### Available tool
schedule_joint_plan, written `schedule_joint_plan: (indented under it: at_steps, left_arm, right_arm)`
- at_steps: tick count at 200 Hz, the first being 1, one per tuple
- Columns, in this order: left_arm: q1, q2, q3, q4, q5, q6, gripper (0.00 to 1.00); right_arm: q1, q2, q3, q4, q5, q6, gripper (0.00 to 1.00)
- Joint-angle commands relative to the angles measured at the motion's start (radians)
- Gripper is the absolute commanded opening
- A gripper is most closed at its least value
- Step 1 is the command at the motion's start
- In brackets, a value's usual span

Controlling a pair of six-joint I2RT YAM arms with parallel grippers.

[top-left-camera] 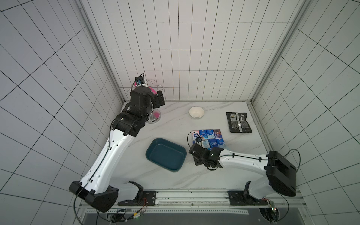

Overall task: Take the pocket tissues out of the storage box
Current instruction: Reset both arms

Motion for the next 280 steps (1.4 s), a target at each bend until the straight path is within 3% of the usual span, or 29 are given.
schedule_joint_plan:
  at_steps: [1, 32, 68, 86, 91, 93, 150, 187, 210, 241, 280]
  left_arm:
    - [-0.005, -0.015, -0.008, -0.009, -0.009, 0.009, 0.99]
    - [-0.003, -0.007, -0.025, -0.003, -0.011, 0.008, 0.99]
    - [0.001, 0.01, -0.06, 0.01, -0.007, -0.002, 0.99]
    - [0.011, 0.019, -0.077, 0.009, -0.006, -0.002, 0.98]
    - [0.016, 0.02, -0.082, 0.009, -0.006, -0.002, 0.99]
    - [0.018, 0.021, -0.084, 0.008, -0.006, -0.004, 0.98]
    - [0.06, -0.012, -0.163, -0.028, -0.014, -0.022, 0.98]
    - [0.051, -0.038, -0.307, -0.131, -0.057, -0.154, 0.98]
    - [0.046, -0.083, -0.387, -0.199, -0.027, -0.23, 0.98]
    - [-0.011, -0.169, -0.482, -0.26, -0.067, -0.327, 0.98]
    - [0.093, -0.159, -0.567, -0.317, -0.063, -0.482, 0.98]
  right_arm:
    - [-0.006, -0.07, 0.04, -0.052, 0.041, -0.017, 0.19]
    - [-0.055, -0.128, 0.066, -0.061, 0.037, -0.107, 0.3]
    - [-0.22, -0.16, 0.104, -0.01, -0.032, -0.248, 0.63]
    - [-0.296, -0.173, 0.134, 0.018, -0.064, -0.323, 0.73]
    - [-0.31, -0.178, 0.146, 0.018, -0.064, -0.339, 0.97]
    - [-0.318, -0.178, 0.15, 0.018, -0.063, -0.344, 1.0]
    - [-0.478, -0.201, 0.221, 0.001, -0.118, -0.388, 0.99]
    - [-0.504, -0.179, 0.21, -0.014, -0.14, -0.398, 0.99]
    - [-0.506, -0.175, 0.187, -0.003, -0.151, -0.398, 0.99]
    - [-0.506, -0.177, 0.169, 0.015, -0.176, -0.393, 0.99]
    - [-0.507, -0.206, 0.138, 0.03, -0.202, -0.387, 0.99]
